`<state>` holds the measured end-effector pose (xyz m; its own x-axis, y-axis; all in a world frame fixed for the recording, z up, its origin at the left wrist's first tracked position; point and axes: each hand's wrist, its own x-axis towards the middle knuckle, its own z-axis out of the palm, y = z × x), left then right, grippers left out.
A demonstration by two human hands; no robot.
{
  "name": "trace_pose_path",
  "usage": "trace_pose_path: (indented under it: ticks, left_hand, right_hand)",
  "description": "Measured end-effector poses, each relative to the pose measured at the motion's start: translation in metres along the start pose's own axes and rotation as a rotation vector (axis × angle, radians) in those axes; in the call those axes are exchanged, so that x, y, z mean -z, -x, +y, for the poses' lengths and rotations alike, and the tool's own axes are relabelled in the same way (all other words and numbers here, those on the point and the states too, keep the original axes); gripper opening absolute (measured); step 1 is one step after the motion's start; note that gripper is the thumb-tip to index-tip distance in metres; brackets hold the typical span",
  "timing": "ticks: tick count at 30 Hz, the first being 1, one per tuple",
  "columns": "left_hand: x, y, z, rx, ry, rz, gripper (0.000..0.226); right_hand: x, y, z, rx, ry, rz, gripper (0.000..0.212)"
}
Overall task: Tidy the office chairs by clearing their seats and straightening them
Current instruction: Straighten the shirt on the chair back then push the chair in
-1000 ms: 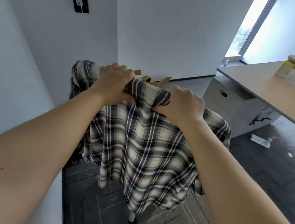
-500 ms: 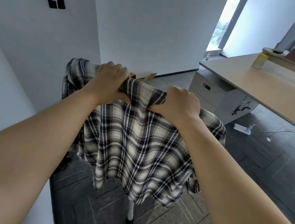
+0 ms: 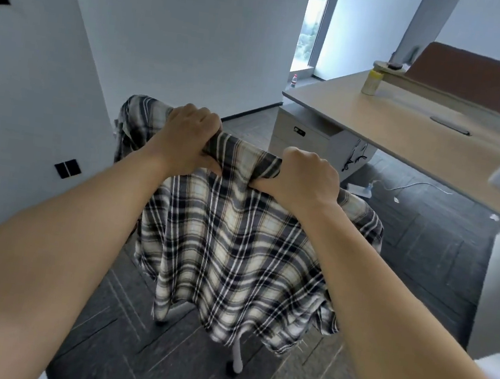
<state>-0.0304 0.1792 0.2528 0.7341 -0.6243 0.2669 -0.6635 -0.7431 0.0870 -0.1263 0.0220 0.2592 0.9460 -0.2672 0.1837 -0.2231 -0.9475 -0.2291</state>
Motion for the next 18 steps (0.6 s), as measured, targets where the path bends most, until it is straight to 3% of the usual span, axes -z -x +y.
trace_pose_path:
  ticks: [18]
  left_hand:
    - [-0.051,-0.092,0.127,-0.283,0.127,0.032,0.071]
  right_hand:
    - [0.024,0.031,0.126,-0.388,0.181,0.129,0.057]
